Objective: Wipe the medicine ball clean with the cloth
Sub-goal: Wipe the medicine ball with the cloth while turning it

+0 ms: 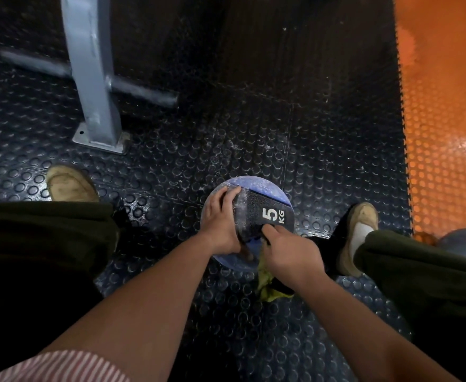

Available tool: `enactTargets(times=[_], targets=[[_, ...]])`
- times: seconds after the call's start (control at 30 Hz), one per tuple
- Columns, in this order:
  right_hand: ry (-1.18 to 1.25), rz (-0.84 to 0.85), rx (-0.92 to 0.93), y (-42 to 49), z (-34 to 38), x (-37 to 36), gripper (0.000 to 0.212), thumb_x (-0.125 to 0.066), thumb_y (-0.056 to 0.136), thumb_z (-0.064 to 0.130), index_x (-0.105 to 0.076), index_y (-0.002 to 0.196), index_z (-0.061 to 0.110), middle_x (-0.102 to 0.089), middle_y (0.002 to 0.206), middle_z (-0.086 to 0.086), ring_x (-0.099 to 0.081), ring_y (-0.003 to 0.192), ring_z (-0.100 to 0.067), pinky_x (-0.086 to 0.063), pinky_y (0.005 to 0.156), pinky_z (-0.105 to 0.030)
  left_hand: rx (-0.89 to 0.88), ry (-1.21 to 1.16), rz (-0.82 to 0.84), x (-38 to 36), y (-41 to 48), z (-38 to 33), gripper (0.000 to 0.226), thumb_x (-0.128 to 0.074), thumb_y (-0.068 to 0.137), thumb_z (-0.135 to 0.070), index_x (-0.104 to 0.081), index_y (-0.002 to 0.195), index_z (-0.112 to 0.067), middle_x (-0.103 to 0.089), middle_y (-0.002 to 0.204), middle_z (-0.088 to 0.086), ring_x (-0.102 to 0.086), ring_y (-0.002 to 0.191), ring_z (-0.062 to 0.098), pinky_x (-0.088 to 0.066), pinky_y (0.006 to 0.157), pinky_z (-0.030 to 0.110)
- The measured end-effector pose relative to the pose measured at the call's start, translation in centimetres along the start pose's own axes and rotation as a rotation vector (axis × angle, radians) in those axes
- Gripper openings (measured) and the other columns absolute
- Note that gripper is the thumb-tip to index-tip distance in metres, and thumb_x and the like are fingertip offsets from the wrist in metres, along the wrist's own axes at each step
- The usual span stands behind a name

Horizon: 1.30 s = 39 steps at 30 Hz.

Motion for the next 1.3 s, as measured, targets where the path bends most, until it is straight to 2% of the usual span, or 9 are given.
enactTargets(times=[0.23, 0.3, 0.4, 0.5, 0.73, 0.83, 1.0, 1.13, 1.3], targets=[[0.044, 0.016, -0.242, 0.7, -5.1, 1.9, 0.025, -0.035, 0.099, 0.031, -0.045, 0.118, 0.017, -0.063, 0.109, -0.01, -0.059, 0.097, -0.033, -0.037, 0.07, -0.036, -0.032, 0.023, 0.006, 0.1, 0.1, -0.2, 0.145, -0.095, 0.045, -0.044, 0.006, 0.149, -0.038, 0.016, 0.155, -0.006, 0.011, 0.146, 0.02, -0.003, 0.122, 0.044], [0.095, -0.009, -0.279, 1.4, -5.3, 3.4, 0.024, -0.036, 0.099, 0.032, -0.041, 0.117, 0.017, -0.062, 0.097, -0.008, -0.058, 0.087, -0.031, -0.038, 0.069, -0.035, -0.041, 0.038, -0.007, 0.0, 0.1, 0.0, 0.144, -0.095, 0.047, -0.045, 0.006, 0.149, -0.036, 0.015, 0.155, -0.004, 0.012, 0.146, 0.021, -0.003, 0.122, 0.044], [0.11, -0.027, -0.212, 3.4, -2.4, 5.1, 0.026, -0.037, 0.098, 0.032, -0.034, 0.118, 0.015, -0.052, 0.076, 0.0, -0.052, 0.071, -0.026, -0.038, 0.063, -0.035, -0.075, 0.012, -0.054, -0.2, -0.2, -0.1, 0.129, -0.089, 0.06, -0.044, 0.001, 0.151, -0.031, 0.011, 0.156, 0.004, 0.009, 0.146, 0.024, -0.001, 0.121, 0.04], [0.036, 0.028, -0.137, 4.7, 0.3, 4.2, 0.036, -0.036, 0.097, 0.027, -0.031, 0.131, 0.016, -0.049, 0.07, 0.0, -0.05, 0.064, -0.026, -0.035, 0.056, -0.032, -0.105, -0.052, -0.103, 0.0, -0.5, -0.1, 0.11, -0.083, 0.073, -0.033, -0.007, 0.153, -0.028, 0.009, 0.158, 0.003, 0.003, 0.147, 0.027, -0.004, 0.119, 0.035], [0.055, 0.029, -0.335, 1.9, -6.5, 2.1, 0.032, -0.036, 0.098, 0.024, -0.038, 0.129, 0.017, -0.064, 0.101, -0.01, -0.059, 0.089, -0.03, -0.04, 0.07, -0.035, -0.03, -0.001, -0.046, -0.4, -0.3, 0.4, 0.144, -0.095, 0.046, -0.042, 0.005, 0.148, -0.038, 0.015, 0.154, -0.01, 0.011, 0.146, 0.02, -0.004, 0.122, 0.045], [0.066, 0.004, -0.301, 2.7, -5.1, 2.6, 0.033, -0.035, 0.098, 0.024, -0.037, 0.131, 0.018, -0.06, 0.088, -0.006, -0.056, 0.08, -0.028, -0.039, 0.065, -0.034, -0.035, 0.027, -0.065, -0.6, -0.2, 0.2, 0.139, -0.093, 0.052, -0.042, 0.006, 0.149, -0.035, 0.015, 0.154, -0.006, 0.011, 0.146, 0.023, -0.003, 0.122, 0.044], [0.03, -0.043, -0.091, 5.1, 1.4, 3.1, 0.029, -0.034, 0.098, 0.019, -0.038, 0.126, 0.017, -0.052, 0.075, -0.001, -0.049, 0.062, -0.026, -0.032, 0.048, -0.03, -0.035, -0.056, -0.116, -0.4, -0.3, 0.7, 0.105, -0.078, 0.076, -0.027, -0.008, 0.153, -0.025, 0.01, 0.159, 0.003, 0.007, 0.148, 0.027, -0.003, 0.121, 0.039], [0.138, -0.056, -0.221, 4.3, -2.4, 2.9, 0.031, -0.033, 0.098, 0.024, -0.037, 0.129, 0.021, -0.051, 0.076, 0.0, -0.05, 0.072, -0.027, -0.038, 0.061, -0.033, -0.04, -0.067, -0.057, -0.5, -0.7, 0.7, 0.121, -0.086, 0.066, -0.027, 0.001, 0.15, -0.036, 0.015, 0.152, -0.009, 0.007, 0.146, 0.023, -0.005, 0.121, 0.04], [0.2, -0.031, -0.36, 3.7, -6.9, 2.2, 0.027, -0.034, 0.099, 0.025, -0.041, 0.123, 0.018, -0.055, 0.078, -0.003, -0.05, 0.071, -0.026, -0.039, 0.061, -0.034, -0.036, 0.01, -0.049, -0.8, -0.6, 0.1, 0.134, -0.092, 0.056, -0.033, 0.006, 0.147, -0.039, 0.018, 0.145, -0.022, 0.011, 0.146, 0.023, -0.006, 0.122, 0.045]])
Point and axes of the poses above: each hand's wrist, its own y-axis towards the middle knuckle, its own x-axis out of the back of the hand, z = x × y, the point moved 10 cm from there along y, towards the middle knuckle
